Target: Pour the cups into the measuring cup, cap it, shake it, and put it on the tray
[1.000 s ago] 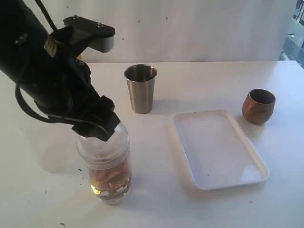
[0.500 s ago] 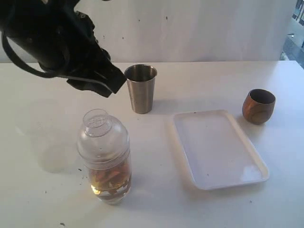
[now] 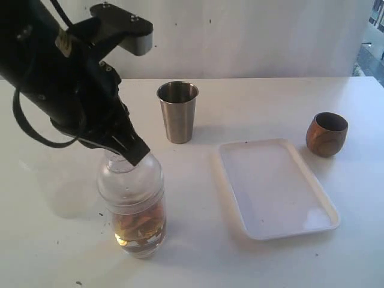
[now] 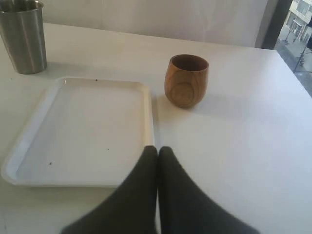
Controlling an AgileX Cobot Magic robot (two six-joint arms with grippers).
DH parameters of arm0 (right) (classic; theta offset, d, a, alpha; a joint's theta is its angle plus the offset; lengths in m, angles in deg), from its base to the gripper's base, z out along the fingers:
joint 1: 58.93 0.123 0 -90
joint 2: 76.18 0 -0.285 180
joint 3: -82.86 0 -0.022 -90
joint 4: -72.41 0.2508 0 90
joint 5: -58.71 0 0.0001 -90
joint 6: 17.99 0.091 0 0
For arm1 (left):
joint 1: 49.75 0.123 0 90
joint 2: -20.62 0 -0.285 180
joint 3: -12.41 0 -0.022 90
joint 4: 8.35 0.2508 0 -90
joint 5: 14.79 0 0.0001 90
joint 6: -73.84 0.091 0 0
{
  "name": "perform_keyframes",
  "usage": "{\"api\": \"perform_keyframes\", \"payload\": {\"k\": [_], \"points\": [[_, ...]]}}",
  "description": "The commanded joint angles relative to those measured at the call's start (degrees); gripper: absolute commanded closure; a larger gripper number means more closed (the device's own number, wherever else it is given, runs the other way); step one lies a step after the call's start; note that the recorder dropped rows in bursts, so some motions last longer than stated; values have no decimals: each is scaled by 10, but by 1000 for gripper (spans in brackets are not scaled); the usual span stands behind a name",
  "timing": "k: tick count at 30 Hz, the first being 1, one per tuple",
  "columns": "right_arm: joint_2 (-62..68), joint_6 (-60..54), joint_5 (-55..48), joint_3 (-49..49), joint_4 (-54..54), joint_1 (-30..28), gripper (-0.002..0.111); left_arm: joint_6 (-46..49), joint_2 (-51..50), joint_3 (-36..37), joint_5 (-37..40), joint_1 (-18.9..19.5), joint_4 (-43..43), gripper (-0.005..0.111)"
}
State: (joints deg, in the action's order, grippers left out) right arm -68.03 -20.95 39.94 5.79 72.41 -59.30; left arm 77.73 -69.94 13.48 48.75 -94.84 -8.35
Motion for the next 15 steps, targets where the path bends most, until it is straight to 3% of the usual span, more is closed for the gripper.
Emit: {"api": "perform_keyframes", "payload": {"k": [1, 15], "points": [[-4, 2, 4, -2, 0, -2, 108, 4, 1, 28, -36, -2, -10, 106], [-4, 2, 4, -2, 0, -2, 108, 11, 1, 58, -65, -2, -14, 106]]}}
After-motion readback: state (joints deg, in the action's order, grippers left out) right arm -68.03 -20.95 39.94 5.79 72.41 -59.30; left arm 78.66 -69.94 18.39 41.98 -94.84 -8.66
